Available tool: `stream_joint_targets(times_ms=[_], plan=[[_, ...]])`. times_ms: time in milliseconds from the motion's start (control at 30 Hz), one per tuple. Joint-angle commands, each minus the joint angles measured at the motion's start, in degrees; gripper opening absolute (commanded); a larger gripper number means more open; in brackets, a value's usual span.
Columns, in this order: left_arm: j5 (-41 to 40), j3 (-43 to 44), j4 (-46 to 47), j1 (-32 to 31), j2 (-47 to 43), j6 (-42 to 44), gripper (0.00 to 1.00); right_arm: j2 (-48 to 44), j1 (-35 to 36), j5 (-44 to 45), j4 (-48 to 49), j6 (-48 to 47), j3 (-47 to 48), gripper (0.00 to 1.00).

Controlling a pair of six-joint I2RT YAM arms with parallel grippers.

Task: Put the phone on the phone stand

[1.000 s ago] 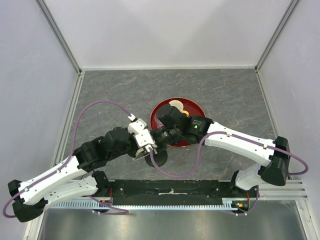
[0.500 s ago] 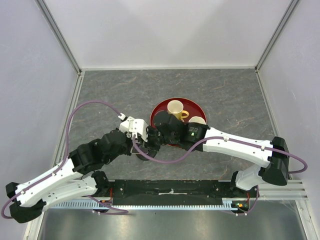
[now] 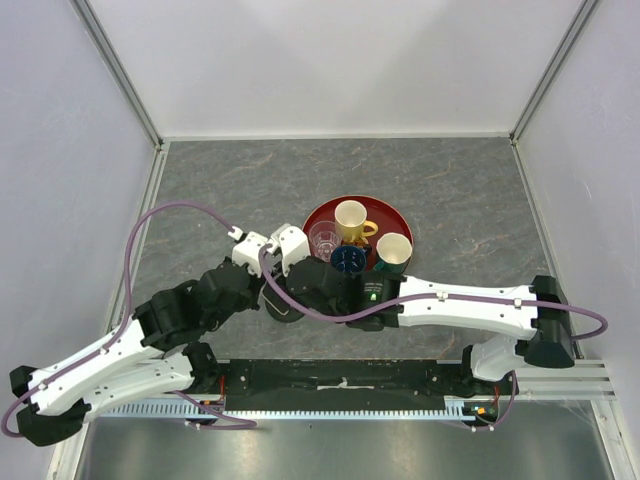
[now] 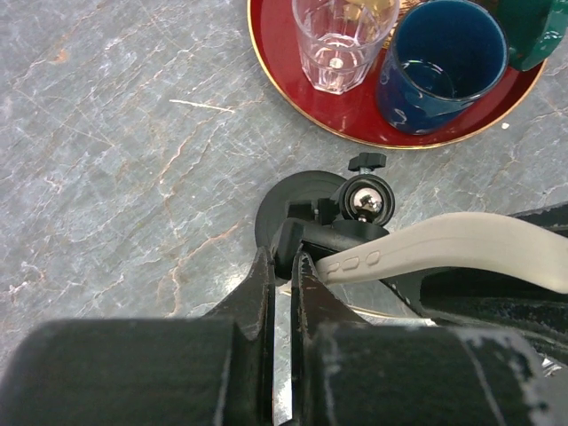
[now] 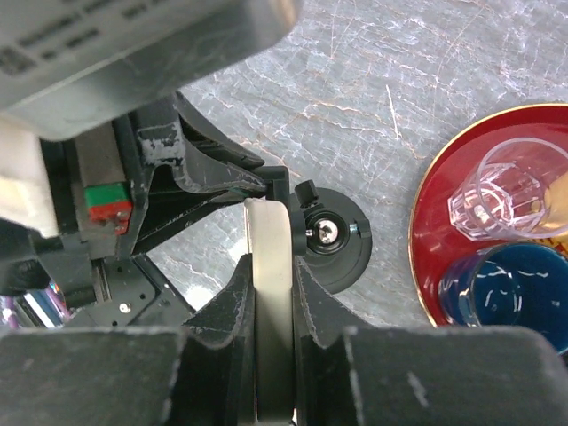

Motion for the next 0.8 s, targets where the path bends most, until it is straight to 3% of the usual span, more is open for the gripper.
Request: stream_joint_targets(times_ms=[0, 100, 467, 700, 767], plan=[[-14.56, 3.66, -2.08, 1.44, -4.95, -5.74, 0.02, 3.29, -1.67, 24.71, -19.00, 5.54, 1.37, 0.00], [-11.67, 4.79, -3.48, 1.44, -4.69, -7.06, 0.02, 6.37, -1.23, 25.16, -18.82, 6.24, 3.21, 0.00], [-8.40, 14.20, -25.17, 1.44, 1.46, -30.87, 0.02, 10.24, -1.23, 19.37, -14.96, 2.73, 5.42, 0.00], [-6.30, 15.35, -25.55, 1.44, -2.04, -31.24, 0.03, 11.38, -2.63, 9.71, -11.09, -0.26, 5.78, 0.00], [-6.20, 14.82, -25.28, 1.44, -5.54, -30.88, 0.13, 10.68, -3.16, 8.03, -9.16, -0.52, 4.46, 0.00]])
